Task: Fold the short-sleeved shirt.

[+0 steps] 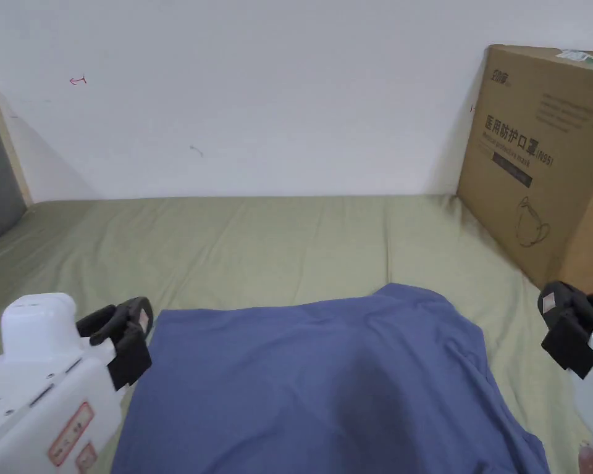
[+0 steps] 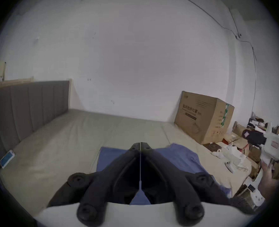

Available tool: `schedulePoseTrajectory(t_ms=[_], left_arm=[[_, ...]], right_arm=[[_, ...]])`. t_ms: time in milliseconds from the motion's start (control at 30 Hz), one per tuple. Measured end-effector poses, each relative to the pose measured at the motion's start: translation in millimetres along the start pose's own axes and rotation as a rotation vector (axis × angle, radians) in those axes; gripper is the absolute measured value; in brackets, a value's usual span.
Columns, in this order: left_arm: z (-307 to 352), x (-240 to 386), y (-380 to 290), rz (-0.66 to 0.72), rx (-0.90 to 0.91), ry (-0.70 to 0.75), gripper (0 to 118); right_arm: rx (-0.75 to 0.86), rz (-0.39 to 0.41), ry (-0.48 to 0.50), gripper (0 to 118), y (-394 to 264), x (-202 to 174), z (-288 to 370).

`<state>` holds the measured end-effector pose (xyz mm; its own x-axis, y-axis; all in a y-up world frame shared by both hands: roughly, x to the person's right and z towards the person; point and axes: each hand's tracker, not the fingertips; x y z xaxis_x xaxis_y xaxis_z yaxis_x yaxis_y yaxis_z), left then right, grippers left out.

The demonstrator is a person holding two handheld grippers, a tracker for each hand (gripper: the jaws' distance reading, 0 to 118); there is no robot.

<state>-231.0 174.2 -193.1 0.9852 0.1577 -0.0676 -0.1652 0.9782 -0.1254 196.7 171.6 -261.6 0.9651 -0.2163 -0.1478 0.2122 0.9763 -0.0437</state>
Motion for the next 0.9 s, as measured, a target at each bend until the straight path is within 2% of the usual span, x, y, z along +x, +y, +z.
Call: schedulePoseTrajectory(t_ms=[67,200,300,367,467,567,600,633,667,700,733,900], left_arm=[[-1.3,0.0,0.6,0.006,0.020,-0.029,0],[5.8,5.4,13.2,-0.076,-0.013,-0.002,0],[-4.3,-12.1,21.6,-0.067,-0.263,-0.045,0],[-16.2,-32.9,13.7,0.004,-0.489,-0.064,0],[-29.6,-67.6,-20.8,0.110,-0.815,-0.005,1],[-34.8,-92.5,-67.8,0.133,-0.943,0.042,2],[-34.3,-98.7,-82.3,0.146,-0.957,0.068,9],[-34.8,-104.1,-93.7,0.129,-0.929,0.107,30],[-35.6,-107.7,-103.9,0.128,-0.942,0.117,76],[-34.8,-107.2,-115.0,0.129,-0.972,0.134,104],[-35.3,-108.4,-124.9,0.125,-1.004,0.135,114],[-44.1,-102.6,-155.4,0.099,-1.051,0.136,112]], right_arm=[[-0.051,-0.032,0.067,2,4.5,-2.3,-8.4],[-0.112,0.047,0.040,2,8.2,-5.1,-12.0],[-0.134,0.109,-0.012,2,6.9,-0.7,-10.5],[-0.194,0.070,0.036,2,3.6,8.4,-12.5],[-0.273,-0.028,0.058,2,-4.0,23.6,-14.5],[-0.351,-0.033,0.051,2,-15.9,30.8,-18.3],[-0.375,-0.015,0.040,2,-20.0,31.5,-18.5],[-0.390,-0.002,0.033,2,-24.5,32.1,-19.1],[-0.407,0.002,0.036,2,-28.1,32.9,-19.5],[-0.428,0.002,0.038,2,-31.6,33.5,-20.0],[-0.446,0.004,0.040,2,-34.7,32.8,-19.0],[-0.498,0.027,0.047,2,-46.7,30.8,-15.0]])
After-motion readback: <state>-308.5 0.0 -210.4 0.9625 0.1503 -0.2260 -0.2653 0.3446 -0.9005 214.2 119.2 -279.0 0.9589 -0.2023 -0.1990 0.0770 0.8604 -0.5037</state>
